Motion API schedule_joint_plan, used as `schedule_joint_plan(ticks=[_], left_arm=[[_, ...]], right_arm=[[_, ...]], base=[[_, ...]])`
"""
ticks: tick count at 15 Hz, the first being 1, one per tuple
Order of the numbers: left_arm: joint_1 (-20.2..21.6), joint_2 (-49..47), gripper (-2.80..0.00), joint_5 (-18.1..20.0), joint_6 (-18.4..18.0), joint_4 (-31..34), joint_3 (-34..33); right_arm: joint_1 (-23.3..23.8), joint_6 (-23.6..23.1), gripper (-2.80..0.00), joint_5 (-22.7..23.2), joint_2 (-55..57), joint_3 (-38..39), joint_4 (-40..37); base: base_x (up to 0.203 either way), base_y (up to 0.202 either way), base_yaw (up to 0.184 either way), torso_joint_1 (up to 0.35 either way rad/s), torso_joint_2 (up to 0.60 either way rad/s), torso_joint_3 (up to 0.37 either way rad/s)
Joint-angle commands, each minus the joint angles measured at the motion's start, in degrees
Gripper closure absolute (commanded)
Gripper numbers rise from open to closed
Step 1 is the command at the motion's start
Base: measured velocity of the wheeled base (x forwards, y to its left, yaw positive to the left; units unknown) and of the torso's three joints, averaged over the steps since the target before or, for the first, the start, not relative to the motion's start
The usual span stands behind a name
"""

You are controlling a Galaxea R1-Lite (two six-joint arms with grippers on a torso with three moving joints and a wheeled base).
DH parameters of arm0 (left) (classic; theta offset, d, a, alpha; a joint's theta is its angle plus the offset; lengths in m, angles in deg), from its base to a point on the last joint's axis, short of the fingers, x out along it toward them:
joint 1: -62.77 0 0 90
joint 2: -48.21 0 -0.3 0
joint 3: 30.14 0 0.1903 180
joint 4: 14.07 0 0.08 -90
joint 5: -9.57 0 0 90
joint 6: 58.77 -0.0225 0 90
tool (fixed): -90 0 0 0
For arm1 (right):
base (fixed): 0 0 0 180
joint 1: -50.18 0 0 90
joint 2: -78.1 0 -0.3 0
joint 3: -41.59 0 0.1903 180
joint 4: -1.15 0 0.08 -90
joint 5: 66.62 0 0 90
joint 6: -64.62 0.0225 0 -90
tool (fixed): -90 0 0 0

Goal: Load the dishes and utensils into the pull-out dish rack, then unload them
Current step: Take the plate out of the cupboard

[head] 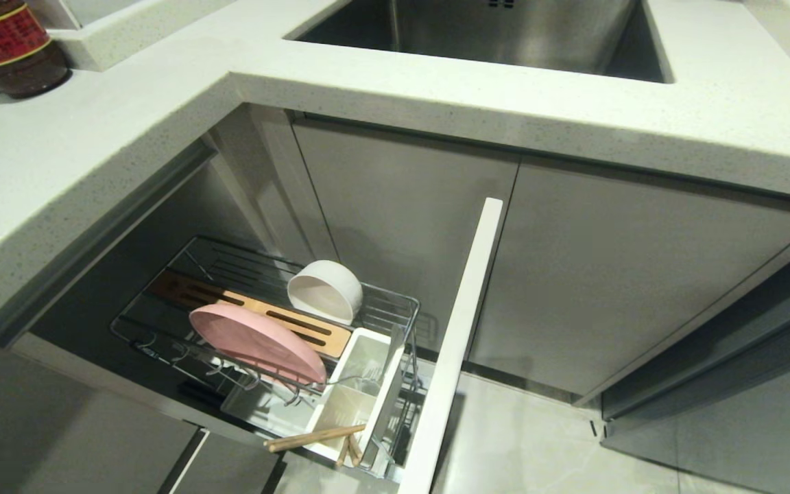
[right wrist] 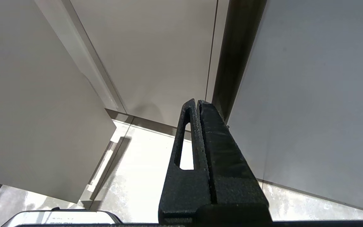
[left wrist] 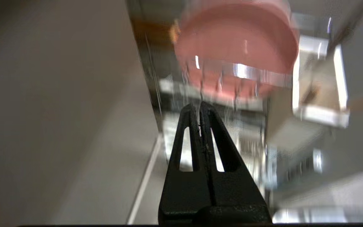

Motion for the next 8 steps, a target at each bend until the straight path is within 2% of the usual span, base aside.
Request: schedule_joint_plan(ticks=[1,8], left_arm=[[0.1,0.4,0.00,0.4,0.3,0.9,-1.8],[0.1,0.4,0.00,0.1,0.5,0.9,-1.8]], right_arm=[[0.0,0.0,0.00,0.0,0.0,1.5,0.0],[0.0,0.0,0.00,0.0,0.0,1.5,0.0]], base=[[0.000,0.000,0.000,0.000,0.00,0.000],[0.000,0.000,0.000,0.000,0.00,0.000]])
